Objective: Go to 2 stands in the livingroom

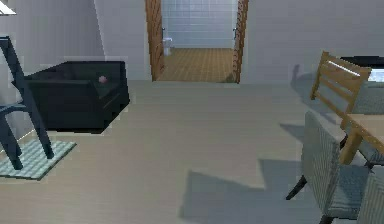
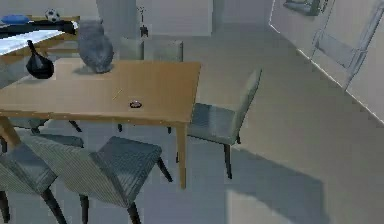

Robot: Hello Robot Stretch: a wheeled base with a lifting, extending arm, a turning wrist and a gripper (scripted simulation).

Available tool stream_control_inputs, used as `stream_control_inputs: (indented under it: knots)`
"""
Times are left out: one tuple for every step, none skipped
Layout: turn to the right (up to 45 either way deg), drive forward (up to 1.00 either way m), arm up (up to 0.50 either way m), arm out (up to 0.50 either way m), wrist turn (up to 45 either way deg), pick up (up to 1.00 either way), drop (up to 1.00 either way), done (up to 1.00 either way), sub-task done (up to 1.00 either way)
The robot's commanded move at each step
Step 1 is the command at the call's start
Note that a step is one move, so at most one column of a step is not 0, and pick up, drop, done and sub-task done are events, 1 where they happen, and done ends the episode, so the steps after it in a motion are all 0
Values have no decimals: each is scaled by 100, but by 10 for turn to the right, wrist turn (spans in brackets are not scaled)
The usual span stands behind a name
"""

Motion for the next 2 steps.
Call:
stream_control_inputs:
  knots:
    - [0, 100, 0, 0, 0, 0, 0, 0, 0]
    - [0, 100, 0, 0, 0, 0, 0, 0, 0]
